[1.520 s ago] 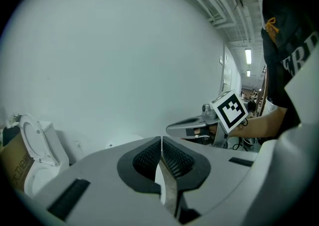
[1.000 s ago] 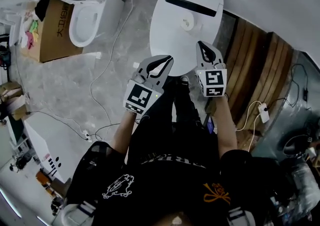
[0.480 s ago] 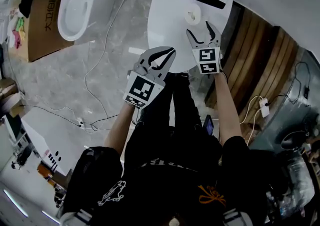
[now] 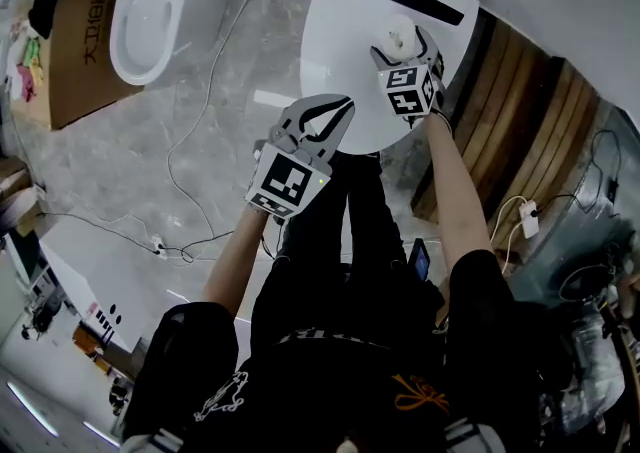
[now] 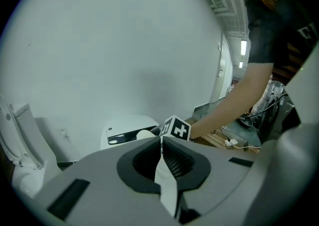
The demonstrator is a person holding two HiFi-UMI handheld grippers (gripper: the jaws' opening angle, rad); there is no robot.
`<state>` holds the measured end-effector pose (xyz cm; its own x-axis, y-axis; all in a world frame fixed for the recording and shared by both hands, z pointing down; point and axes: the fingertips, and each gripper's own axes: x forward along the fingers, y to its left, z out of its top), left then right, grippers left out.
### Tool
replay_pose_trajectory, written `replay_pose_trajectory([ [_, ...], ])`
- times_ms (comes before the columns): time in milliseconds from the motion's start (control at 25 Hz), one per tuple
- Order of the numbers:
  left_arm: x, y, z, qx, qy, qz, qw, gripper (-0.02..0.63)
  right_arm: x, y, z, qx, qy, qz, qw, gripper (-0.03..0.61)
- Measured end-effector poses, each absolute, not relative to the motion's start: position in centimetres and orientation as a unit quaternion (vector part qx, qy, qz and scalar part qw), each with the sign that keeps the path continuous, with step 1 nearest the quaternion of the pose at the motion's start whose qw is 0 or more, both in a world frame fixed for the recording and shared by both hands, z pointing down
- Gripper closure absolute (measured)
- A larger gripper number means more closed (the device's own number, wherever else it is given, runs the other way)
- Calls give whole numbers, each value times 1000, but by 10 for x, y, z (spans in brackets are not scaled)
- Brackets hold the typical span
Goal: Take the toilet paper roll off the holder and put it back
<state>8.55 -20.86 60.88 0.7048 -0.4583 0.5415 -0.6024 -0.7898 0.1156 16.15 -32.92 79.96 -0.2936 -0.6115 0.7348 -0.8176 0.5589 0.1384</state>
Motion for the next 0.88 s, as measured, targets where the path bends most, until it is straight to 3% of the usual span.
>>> replay_pose_trajectory([
  [80, 79, -209, 613, 911, -292, 253, 147, 591, 161, -339, 807, 461, -783, 142, 392, 139],
  [360, 61, -206, 626, 906, -296, 261, 154, 591, 162, -339, 801, 467, -774, 132, 407, 248],
  [880, 53, -200, 591, 898, -342, 245, 130, 591, 148, -303, 652, 437, -833, 94, 325, 259],
])
